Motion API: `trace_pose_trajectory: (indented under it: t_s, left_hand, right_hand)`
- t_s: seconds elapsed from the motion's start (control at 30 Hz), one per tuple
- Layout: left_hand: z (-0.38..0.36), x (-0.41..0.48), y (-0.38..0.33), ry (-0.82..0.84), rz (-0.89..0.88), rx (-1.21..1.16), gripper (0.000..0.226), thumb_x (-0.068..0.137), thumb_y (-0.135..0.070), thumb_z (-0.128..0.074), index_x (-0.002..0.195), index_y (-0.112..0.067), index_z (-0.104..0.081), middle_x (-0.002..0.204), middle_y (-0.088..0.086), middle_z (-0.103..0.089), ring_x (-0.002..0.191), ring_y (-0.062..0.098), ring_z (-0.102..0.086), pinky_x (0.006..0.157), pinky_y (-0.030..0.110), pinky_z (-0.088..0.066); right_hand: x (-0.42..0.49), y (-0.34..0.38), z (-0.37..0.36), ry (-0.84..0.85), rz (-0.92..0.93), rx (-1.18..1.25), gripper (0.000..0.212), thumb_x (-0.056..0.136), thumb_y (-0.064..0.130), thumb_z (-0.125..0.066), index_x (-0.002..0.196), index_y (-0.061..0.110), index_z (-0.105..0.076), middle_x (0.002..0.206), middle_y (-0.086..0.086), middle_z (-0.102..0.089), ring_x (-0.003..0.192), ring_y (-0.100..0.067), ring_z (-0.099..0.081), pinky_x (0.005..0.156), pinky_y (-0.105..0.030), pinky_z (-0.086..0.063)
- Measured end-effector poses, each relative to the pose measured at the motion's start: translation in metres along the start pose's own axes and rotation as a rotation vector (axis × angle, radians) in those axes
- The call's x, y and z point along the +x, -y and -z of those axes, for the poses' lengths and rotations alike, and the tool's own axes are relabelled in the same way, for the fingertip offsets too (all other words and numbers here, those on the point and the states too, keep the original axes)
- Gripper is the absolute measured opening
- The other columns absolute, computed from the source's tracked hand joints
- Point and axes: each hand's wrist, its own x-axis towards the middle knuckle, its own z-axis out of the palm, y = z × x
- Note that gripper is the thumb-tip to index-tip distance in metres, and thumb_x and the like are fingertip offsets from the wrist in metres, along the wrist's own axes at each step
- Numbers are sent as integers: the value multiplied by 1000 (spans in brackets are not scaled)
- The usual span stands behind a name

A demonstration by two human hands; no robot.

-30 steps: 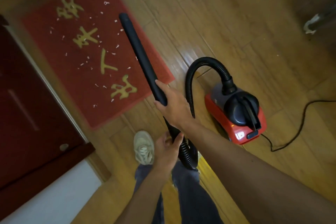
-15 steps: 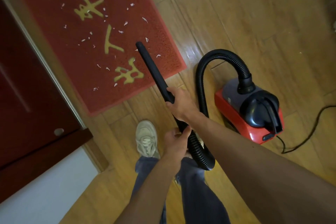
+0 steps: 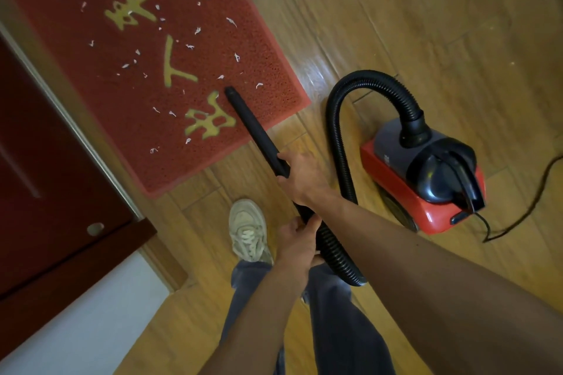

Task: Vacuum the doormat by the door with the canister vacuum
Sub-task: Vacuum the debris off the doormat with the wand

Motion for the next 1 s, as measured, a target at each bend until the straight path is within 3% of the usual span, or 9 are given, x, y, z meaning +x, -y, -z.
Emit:
trace_pose_trajectory:
  t_s: [0.13, 0.23, 0.33, 0.5, 0.63, 0.7, 0.8, 0.9, 1.0]
  left_hand:
    - [-6, -5, -7, 23, 4, -33, 22, 95, -25, -65, 107, -7, -65, 99, 14, -75, 82, 25, -74, 57, 32, -60]
    - [-15, -6, -10, 14, 12, -46, 25, 97, -23, -61, 109, -1, -61, 99, 20, -71, 93, 39, -71, 77, 48, -61]
    - [-25, -4, -12, -4, 16, -22, 23, 97, -23, -60, 105, -2, -58, 103, 25, -65, 104, 45, -67, 88, 58, -55]
    - [-39, 4, -10, -26, 3, 2, 18, 97, -24, -60, 101, -6, -57, 96, 19, -70, 86, 32, -72, 76, 51, -57]
    - [-45, 12, -7, -75, -12, 35, 18, 98, -24, -60, 97, -7, -56, 83, 15, -70, 71, 28, -73, 63, 47, -55]
    - [-47, 13, -5, -85, -10, 31, 17, 98, -23, -59, 95, -7, -55, 84, 15, -68, 72, 29, -71, 65, 48, -54]
    - [-49, 16, -3, -79, 0, 32, 17, 99, -24, -57, 96, -7, -55, 90, 15, -67, 81, 28, -68, 73, 51, -53]
    - [-50, 20, -1, -84, 0, 31, 17, 100, -24, -57, 97, -8, -56, 94, 13, -66, 84, 27, -67, 70, 49, -52]
    - [-52, 23, -1, -87, 14, 16, 16, 99, -24, -57, 100, -8, -57, 101, 13, -65, 90, 28, -67, 68, 49, -52]
  right_hand:
    - [-7, -15, 11, -28, -28, 116, 48, 91, 30, -64, 137, 18, -54, 121, -9, -65, 112, -27, -60, 89, -36, -51]
    - [-15, -45, 31, -95, -124, 229, 56, 89, 38, -65, 140, 19, -52, 124, -12, -65, 118, -28, -59, 97, -39, -49]
    - [-35, -90, 56, -269, -229, 326, 46, 90, 36, -66, 131, 16, -60, 111, -7, -69, 107, -26, -63, 88, -31, -48]
    - [-79, -177, 82, -741, -372, 493, 13, 89, 29, -65, 97, 19, -66, 75, 9, -63, 77, -18, -65, 79, -45, -55]
    - [-114, -233, 95, -1012, -640, 585, 16, 90, 24, -65, 97, 10, -65, 75, 5, -61, 81, -26, -67, 80, -37, -51]
    - [-122, -257, 90, -1014, -823, 712, 24, 89, 29, -67, 102, 9, -63, 78, 1, -62, 89, -31, -67, 84, -38, -52]
    - [-123, -279, 77, -835, -987, 968, 44, 83, 47, -73, 110, 17, -55, 98, -8, -66, 99, -34, -65, 92, -46, -53]
    - [-122, -290, 72, -681, -1007, 1198, 72, 80, 54, -74, 134, 13, -49, 120, -6, -56, 108, -26, -57, 100, -45, -50]
    - [-123, -298, 70, -582, -949, 1379, 88, 72, 60, -78, 141, 15, -47, 131, -2, -57, 119, -22, -55, 102, -46, -49]
